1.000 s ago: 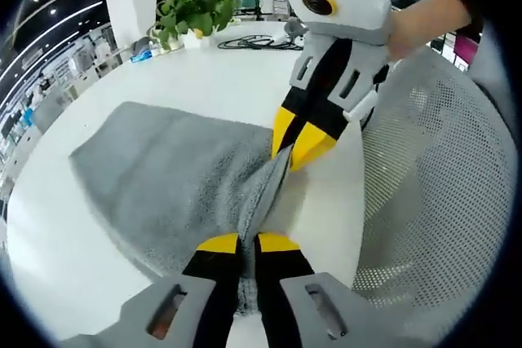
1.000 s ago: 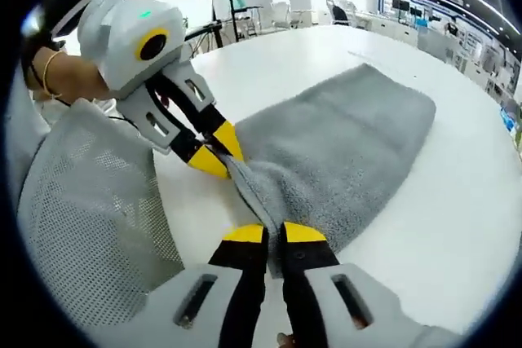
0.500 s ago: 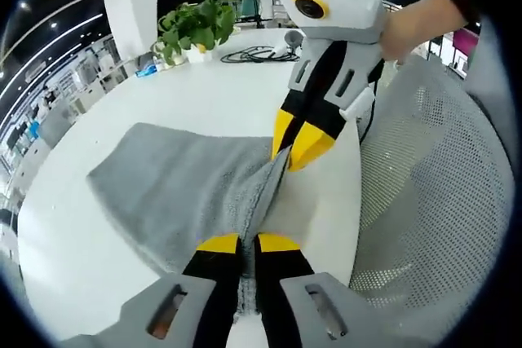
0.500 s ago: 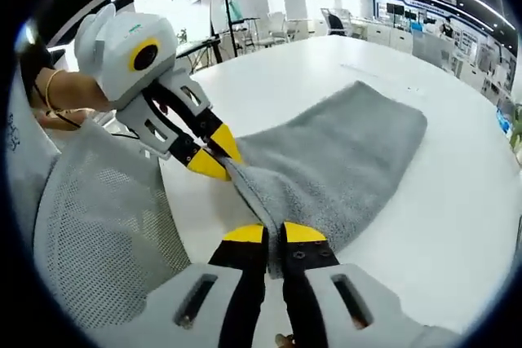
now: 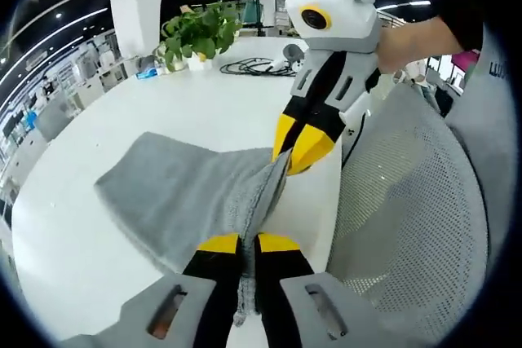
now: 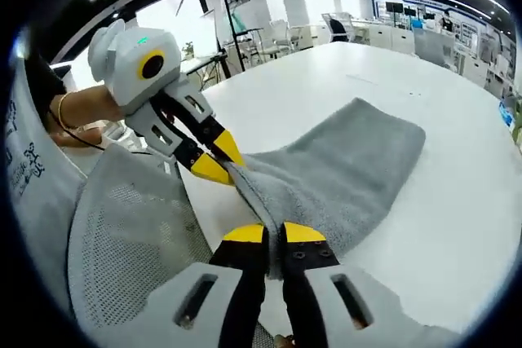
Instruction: Fold the towel on the table until its edges align and the towel forms a compact rectangular stack.
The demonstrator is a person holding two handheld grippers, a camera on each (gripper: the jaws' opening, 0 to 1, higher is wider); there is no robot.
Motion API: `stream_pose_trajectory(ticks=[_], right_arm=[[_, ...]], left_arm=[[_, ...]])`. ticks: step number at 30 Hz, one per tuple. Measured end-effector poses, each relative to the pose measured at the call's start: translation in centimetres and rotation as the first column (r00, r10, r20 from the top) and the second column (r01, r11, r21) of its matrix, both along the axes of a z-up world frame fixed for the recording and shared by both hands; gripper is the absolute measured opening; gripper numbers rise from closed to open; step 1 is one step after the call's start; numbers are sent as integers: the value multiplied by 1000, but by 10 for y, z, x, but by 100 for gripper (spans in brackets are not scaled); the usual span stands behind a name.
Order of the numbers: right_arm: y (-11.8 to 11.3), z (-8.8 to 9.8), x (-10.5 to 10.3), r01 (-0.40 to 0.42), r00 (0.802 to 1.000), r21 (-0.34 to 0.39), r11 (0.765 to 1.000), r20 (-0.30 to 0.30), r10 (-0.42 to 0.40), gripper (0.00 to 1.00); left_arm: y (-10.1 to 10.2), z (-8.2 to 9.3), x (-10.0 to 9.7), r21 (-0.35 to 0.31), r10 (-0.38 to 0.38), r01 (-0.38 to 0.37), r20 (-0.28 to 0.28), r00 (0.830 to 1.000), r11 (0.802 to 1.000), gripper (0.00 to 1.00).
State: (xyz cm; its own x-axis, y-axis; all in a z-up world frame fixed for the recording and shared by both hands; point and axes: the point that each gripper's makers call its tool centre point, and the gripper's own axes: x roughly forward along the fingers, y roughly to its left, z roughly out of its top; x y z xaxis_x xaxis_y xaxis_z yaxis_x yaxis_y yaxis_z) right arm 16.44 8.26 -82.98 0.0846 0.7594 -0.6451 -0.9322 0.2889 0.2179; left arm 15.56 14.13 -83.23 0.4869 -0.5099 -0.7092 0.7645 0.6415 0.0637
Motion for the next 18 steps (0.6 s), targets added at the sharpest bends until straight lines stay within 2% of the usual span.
stream_pose_trajectory(ticks=[5, 14, 15, 18], right_arm=[[-4, 16, -4, 28, 999, 47, 998, -36, -27, 3], [-8, 41, -13, 34, 998, 96, 995, -49, -29, 3], [-8, 45, -15, 46, 997, 111, 993, -69, -38, 3], [-8, 51, -18, 49, 996, 126, 991, -76, -40, 3]], left_arm=[[-3, 19, -1, -21, 5, -4, 40, 999, 1000, 6], [-6, 49, -8, -34, -25, 28, 86, 996, 999, 6], [-6, 52, -9, -36, -27, 30, 89, 996, 999, 6], [-7, 60, -10, -30, -37, 41, 114, 993, 999, 6]])
